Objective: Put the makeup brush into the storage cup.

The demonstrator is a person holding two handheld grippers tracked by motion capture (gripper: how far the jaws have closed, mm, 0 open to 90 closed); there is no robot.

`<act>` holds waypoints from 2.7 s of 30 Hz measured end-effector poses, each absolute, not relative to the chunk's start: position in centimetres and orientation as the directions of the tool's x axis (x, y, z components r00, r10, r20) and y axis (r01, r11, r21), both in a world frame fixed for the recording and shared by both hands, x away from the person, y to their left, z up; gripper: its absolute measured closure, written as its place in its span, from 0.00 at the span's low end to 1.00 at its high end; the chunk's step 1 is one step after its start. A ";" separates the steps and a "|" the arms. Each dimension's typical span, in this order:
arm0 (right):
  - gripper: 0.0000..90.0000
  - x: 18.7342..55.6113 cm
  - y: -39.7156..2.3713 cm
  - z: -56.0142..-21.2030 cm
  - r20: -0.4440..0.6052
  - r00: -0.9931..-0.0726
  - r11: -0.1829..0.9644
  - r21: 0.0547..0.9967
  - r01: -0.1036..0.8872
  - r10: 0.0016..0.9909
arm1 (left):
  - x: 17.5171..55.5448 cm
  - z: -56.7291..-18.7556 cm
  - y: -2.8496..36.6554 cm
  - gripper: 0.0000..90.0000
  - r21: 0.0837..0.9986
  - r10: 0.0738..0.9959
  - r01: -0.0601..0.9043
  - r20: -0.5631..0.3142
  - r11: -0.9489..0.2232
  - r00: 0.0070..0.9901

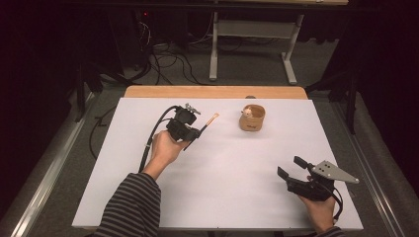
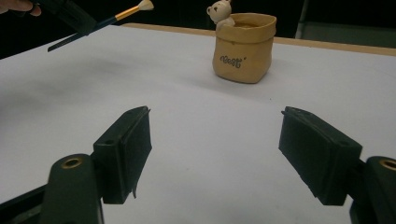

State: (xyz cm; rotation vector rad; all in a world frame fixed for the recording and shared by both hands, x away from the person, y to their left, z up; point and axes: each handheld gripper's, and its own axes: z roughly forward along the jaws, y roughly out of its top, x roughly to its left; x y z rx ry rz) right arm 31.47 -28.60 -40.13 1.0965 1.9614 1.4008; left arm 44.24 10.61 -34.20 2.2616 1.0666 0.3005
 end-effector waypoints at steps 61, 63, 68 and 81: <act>0.30 31.5 -28.5 -40.2 0.067 -0.569 0.154 0.931 0.332 0.820 | 35.7 -33.4 13.5 0.93 0.752 0.673 0.499 -0.100 -0.430 0.732; 0.30 31.5 -28.4 -40.2 0.067 -0.568 0.155 0.930 0.333 0.820 | 35.2 -33.5 13.8 0.93 0.763 0.677 0.494 -0.103 -0.416 0.729; 0.30 31.5 -28.4 -40.2 0.063 -0.568 0.159 0.930 0.332 0.821 | 34.6 -33.6 14.2 0.93 0.778 0.678 0.488 -0.111 -0.395 0.727; 0.29 31.6 -28.1 -40.4 0.058 -0.581 0.175 0.925 0.338 0.812 | 32.6 -34.7 15.1 0.93 0.802 0.661 0.474 -0.136 -0.364 0.738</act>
